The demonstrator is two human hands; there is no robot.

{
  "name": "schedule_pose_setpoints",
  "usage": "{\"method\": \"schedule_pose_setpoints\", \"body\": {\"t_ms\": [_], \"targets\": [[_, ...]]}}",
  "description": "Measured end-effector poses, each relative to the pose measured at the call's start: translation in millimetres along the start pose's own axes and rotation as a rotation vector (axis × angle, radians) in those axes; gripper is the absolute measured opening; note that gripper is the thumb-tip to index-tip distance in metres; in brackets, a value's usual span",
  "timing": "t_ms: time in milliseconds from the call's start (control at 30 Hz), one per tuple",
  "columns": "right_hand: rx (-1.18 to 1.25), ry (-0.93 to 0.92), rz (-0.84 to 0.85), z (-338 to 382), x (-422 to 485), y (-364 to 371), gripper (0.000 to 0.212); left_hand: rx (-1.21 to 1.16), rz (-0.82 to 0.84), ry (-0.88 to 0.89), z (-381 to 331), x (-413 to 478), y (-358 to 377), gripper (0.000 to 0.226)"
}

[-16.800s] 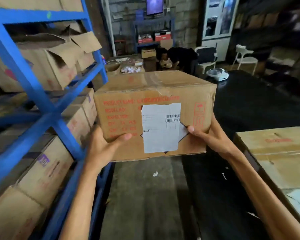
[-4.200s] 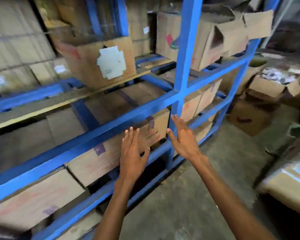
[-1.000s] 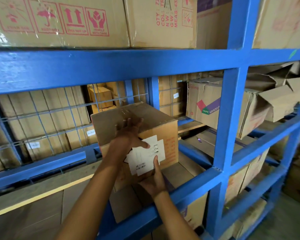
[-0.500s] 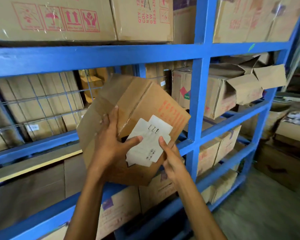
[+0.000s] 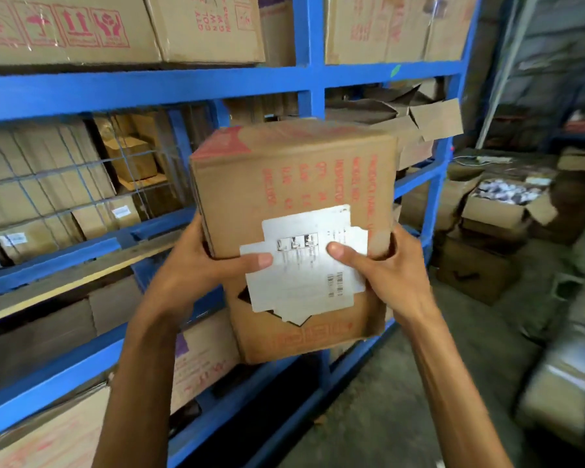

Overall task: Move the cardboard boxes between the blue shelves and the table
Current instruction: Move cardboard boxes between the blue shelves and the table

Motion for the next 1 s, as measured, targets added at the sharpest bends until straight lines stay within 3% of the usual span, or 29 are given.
{"method": "schedule_pose_setpoints", "body": {"t_ms": [200, 367, 467, 567, 667, 800, 1000], "targets": [[-0.367, 0.034, -0.072, 24.4, -28.8, -108.2, 0.072, -0.049, 0.176, 0.121, -3.5, 8.2, 90.5, 0.083], [-0.752, 0.045, -0.235, 35.0, -61.5, -186.7, 0.099, -0.116, 0.135, 0.227, 6.3, 21.5, 173.0, 0.146], [-1.002, 0.072, -0.324, 43.3, -83.5, -233.3, 0.109, -0.069, 0.238, 0.258, 9.0, 31.7, 238.9, 0.13], [-1.144, 0.087, -0.398, 59.3, -109.9, -275.0, 0.104, -0.025, 0.374, 0.302, 11.1, 33.7, 311.5, 0.119], [-1.299, 0.108, -0.44, 75.3, -134.8, -309.8, 0.098, -0.039, 0.491, 0.33, 10.2, 32.0, 385.2, 0.124], [-1.509, 0.299, -0.478, 89.5, -166.5, -358.4, 0.102, -0.054, 0.726, 0.351, 4.9, 15.5, 491.9, 0.136], [-1.813, 0.653, -0.579, 99.6, -225.3, -416.3, 0.109, -0.131, 0.986, 0.486, -13.9, -55.1, 634.6, 0.128]]}}
Point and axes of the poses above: each hand's wrist, its own x-axis towards the middle knuckle, its own y-axis out of the palm, z = x × y, the point moved 9 cm from there along x, towards the middle knuckle, and after that the axes turned 1 degree about y, right-handed, at the moved point
